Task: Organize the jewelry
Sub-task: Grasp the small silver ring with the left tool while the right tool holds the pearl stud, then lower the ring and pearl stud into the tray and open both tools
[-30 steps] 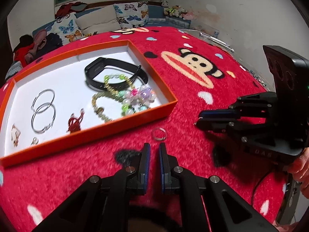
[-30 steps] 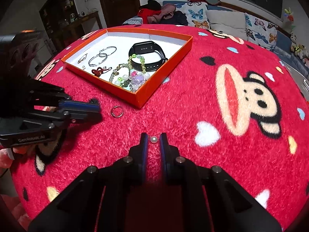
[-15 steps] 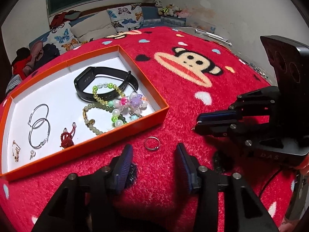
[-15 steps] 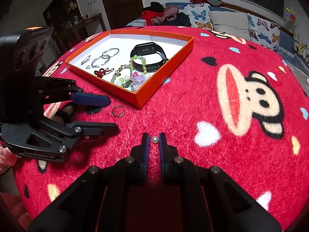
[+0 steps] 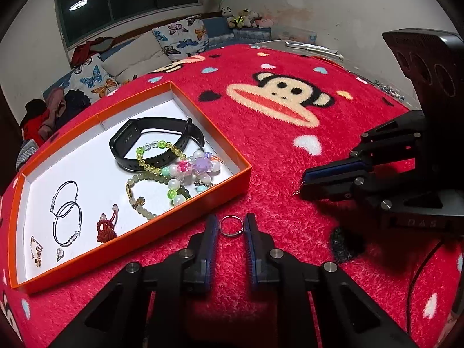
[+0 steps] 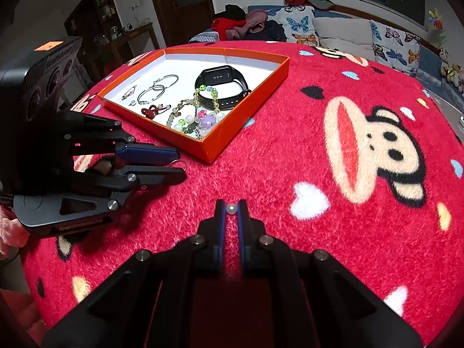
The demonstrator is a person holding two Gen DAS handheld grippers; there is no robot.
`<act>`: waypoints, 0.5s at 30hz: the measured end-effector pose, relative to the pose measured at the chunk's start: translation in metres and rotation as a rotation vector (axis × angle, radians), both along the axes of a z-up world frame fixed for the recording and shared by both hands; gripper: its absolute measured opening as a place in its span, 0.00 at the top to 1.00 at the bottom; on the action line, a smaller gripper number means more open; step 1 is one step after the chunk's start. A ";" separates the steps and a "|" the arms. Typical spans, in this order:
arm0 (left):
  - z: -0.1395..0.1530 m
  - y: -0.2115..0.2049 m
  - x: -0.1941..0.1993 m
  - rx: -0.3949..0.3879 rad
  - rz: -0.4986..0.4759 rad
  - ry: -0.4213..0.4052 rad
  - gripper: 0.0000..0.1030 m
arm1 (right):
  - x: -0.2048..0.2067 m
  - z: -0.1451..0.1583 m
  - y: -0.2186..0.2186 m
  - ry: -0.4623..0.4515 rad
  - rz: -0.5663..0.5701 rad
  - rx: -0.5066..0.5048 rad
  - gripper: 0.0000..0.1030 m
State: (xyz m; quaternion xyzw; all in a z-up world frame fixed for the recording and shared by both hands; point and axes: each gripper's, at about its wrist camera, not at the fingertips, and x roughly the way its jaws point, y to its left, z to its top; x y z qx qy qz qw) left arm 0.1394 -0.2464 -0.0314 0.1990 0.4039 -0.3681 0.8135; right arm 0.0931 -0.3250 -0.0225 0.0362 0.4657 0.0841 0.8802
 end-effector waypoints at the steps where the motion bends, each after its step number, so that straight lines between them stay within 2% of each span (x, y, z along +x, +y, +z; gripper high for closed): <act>1: 0.001 0.001 0.000 -0.004 0.002 0.000 0.82 | -0.001 0.000 0.000 0.000 -0.003 -0.001 0.92; 8: 0.024 0.022 -0.005 -0.079 0.025 -0.004 0.82 | -0.003 0.011 0.000 -0.021 -0.014 0.012 0.92; 12: 0.046 0.044 0.001 -0.126 0.071 -0.022 0.82 | -0.003 0.023 0.006 -0.051 -0.004 0.013 0.92; 15: 0.059 0.057 0.013 -0.130 0.111 -0.053 0.82 | 0.003 0.034 0.011 -0.088 0.004 0.022 0.92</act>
